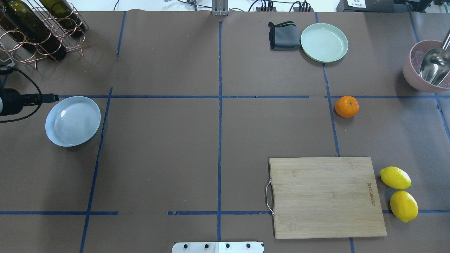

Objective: Pick orange to plate
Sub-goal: 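Grip the rim of the light blue plate with the left gripper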

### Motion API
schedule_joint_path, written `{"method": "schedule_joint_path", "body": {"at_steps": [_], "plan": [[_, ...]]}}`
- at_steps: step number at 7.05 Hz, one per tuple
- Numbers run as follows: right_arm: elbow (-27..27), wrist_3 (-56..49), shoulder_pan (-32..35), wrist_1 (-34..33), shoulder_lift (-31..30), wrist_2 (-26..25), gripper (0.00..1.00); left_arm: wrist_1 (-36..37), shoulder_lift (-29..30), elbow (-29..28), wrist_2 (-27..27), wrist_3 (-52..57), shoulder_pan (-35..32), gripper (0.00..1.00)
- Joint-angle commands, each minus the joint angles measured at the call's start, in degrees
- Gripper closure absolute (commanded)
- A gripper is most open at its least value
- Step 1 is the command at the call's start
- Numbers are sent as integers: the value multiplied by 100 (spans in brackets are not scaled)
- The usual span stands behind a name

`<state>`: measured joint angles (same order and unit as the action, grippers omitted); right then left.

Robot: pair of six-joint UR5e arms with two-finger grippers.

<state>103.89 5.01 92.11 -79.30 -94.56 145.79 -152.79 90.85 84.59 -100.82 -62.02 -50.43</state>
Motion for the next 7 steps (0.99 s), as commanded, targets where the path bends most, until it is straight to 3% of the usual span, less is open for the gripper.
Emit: {"method": "schedule_joint_path", "body": {"at_steps": [1, 7], "plan": [[17, 165, 0, 2, 25, 2, 0, 4, 11, -30, 36, 49, 33, 17], [-35, 351, 9, 2, 69, -7, 0, -5, -59, -13, -17, 76, 252, 25]]}}
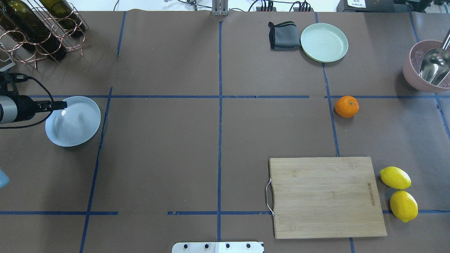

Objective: Pick orange to plate
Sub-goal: 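Grip the rim of the light blue plate with the left gripper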

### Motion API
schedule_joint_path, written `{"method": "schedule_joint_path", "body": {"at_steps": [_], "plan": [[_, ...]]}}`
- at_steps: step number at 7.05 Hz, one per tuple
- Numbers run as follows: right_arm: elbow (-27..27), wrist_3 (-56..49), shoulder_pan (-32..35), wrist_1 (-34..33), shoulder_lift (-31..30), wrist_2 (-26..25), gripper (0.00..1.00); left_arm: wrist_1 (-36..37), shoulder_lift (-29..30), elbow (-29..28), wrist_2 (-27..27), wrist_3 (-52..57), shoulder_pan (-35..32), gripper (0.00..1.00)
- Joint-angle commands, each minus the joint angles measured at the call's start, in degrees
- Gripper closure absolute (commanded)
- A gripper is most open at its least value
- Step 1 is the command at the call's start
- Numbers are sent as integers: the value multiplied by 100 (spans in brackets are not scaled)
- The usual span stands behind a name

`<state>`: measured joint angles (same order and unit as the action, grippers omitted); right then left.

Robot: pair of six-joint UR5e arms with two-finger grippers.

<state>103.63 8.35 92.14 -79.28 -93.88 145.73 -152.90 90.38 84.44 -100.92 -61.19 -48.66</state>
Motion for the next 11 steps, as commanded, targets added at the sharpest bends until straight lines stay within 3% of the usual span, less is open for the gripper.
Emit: {"method": "schedule_joint_path", "body": {"at_steps": [1, 4, 11], "plan": [[-9, 26, 6, 0, -8, 0, 0, 6, -12, 2, 2, -7, 120, 26], [43, 175, 6, 0, -17, 8, 0, -3, -64, 11, -7, 2, 129, 41], [87, 184, 6, 0, -78, 17, 0, -205, -346, 55, -34, 213, 129, 40]]}}
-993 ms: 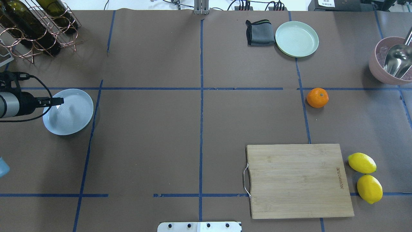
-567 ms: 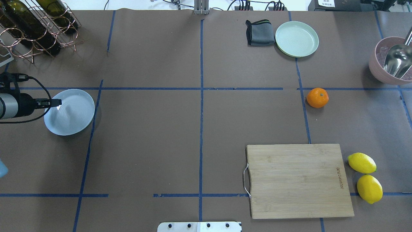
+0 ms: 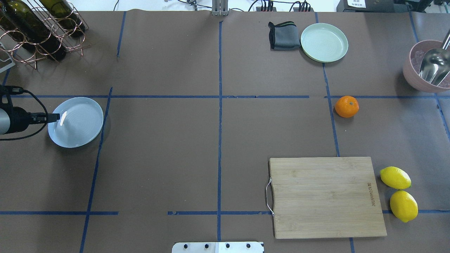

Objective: Pick orange to plate
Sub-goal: 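Grip the rim of the light blue plate with the left gripper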

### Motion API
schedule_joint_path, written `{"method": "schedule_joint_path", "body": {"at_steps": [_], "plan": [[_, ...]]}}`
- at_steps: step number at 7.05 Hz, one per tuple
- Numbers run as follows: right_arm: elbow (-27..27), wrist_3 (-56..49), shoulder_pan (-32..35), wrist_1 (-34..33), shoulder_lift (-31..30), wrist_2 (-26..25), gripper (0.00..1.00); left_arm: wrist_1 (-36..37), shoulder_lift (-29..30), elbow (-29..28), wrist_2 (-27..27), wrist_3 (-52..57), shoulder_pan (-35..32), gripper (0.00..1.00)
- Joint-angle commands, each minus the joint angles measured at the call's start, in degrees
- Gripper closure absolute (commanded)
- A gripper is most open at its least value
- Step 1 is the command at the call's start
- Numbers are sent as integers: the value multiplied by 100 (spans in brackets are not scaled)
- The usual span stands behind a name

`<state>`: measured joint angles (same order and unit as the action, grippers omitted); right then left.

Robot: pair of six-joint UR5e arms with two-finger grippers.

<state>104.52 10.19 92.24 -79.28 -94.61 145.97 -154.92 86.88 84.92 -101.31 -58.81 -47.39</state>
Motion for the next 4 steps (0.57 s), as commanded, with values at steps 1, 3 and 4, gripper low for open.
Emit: {"method": "schedule_joint_path", "body": {"at_steps": [1, 3, 4], "plan": [[7, 0, -5, 0, -5, 2, 0, -3, 5, -2, 6, -34, 1, 41], [7, 0, 4, 0, -13, 2, 0, -3, 14, -10, -2, -25, 19, 41], [7, -9, 4, 0, -13, -7, 0, -3, 22, -2, -2, -25, 28, 41]]}}
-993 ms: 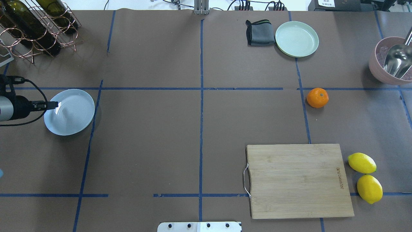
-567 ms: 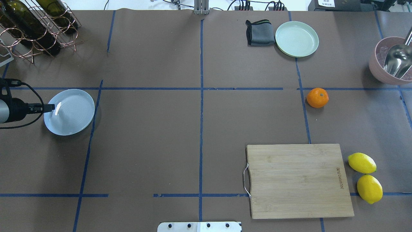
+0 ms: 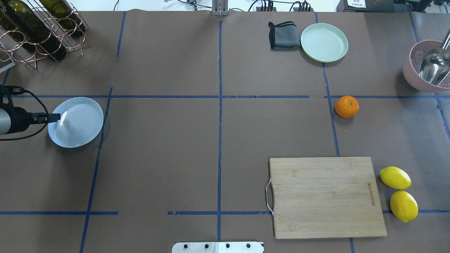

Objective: Pick orange to plate
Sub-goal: 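Grip the rim of the light blue plate with the left gripper, then slide the light blue plate toward the table center with the left gripper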

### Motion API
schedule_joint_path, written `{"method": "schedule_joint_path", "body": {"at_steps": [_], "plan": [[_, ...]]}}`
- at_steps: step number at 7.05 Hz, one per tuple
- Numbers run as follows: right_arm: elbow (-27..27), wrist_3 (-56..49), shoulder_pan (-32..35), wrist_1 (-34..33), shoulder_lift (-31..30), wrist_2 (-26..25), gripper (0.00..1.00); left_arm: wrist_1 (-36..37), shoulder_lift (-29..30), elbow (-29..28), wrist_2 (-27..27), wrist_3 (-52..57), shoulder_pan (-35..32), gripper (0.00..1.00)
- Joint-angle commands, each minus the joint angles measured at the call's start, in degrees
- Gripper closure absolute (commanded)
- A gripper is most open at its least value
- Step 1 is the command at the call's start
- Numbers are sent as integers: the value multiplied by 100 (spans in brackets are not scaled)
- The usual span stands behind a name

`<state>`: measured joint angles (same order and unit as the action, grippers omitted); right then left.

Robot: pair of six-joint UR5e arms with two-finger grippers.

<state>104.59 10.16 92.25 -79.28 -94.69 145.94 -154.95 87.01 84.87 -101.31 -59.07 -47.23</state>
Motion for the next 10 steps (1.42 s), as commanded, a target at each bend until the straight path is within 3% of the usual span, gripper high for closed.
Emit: {"method": "schedule_joint_path", "body": {"at_steps": [1, 2, 5, 7, 8, 10], "plan": [[-8, -5, 4, 0, -14, -4, 0, 0, 9, -6, -3, -8, 38, 41], [-17, -5, 4, 0, -23, -4, 0, 0, 17, -6, -3, -8, 56, 44], [-8, -5, 13, 0, -76, -4, 0, 0, 9, 21, -3, 9, 65, 100], [-8, 4, 13, 0, -111, -4, 0, 0, -26, 335, -247, 18, 30, 100], [-8, 13, 13, 0, -111, 4, 0, 26, -183, 650, -902, 36, -5, 100], [9, 4, 13, 9, -111, 4, 0, 331, -124, 1066, -1827, 45, -896, 100]]}}
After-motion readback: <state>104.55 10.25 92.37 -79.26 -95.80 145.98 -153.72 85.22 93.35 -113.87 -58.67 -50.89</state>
